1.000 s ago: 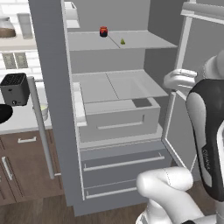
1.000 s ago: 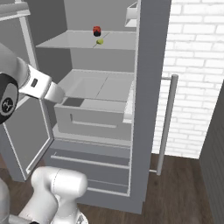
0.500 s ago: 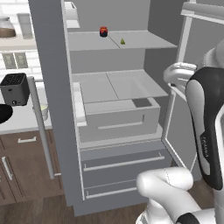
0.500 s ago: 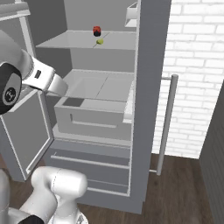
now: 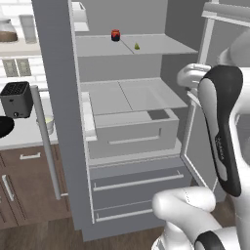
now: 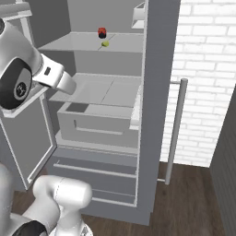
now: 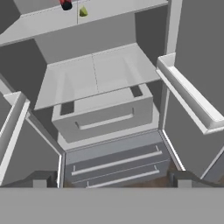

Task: Grab a lemon wedge from the fridge and one ice cube from the ice bowl, and put them in the glass of lemonade.

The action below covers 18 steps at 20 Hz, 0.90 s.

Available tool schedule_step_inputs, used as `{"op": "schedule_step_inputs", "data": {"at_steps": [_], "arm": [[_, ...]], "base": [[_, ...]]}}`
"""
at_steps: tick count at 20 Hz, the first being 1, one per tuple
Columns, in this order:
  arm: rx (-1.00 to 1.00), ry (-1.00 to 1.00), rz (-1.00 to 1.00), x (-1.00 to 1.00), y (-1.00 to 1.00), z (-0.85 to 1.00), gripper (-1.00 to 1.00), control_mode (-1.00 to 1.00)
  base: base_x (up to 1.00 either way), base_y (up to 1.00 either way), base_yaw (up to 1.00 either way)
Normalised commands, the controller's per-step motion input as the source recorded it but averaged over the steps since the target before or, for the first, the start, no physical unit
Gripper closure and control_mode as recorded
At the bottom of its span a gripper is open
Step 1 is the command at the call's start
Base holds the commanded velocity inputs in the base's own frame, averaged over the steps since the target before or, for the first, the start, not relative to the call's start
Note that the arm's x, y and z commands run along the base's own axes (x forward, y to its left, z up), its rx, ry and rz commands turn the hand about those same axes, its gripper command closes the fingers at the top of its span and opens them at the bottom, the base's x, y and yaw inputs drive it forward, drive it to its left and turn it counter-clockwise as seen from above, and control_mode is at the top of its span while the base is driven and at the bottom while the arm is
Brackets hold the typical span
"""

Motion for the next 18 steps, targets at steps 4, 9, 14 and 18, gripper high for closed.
{"op": "schedule_step_inputs", "data": {"at_steps": [4,9,14,18], "arm": [[0.00,0.00,0.00,0.68,0.00,0.00,-1.00,-1.00],[0.00,0.00,0.00,0.78,0.00,0.00,-1.00,-1.00],[0.01,0.00,0.00,-0.14,0.00,0.00,-1.00,-1.00],[0.02,-0.02,0.00,-0.89,0.00,0.00,-1.00,-1.00]], "base": [[0.00,0.00,0.00],[0.00,0.00,0.00],[0.00,0.00,0.00],[0.00,0.00,0.00]]}}
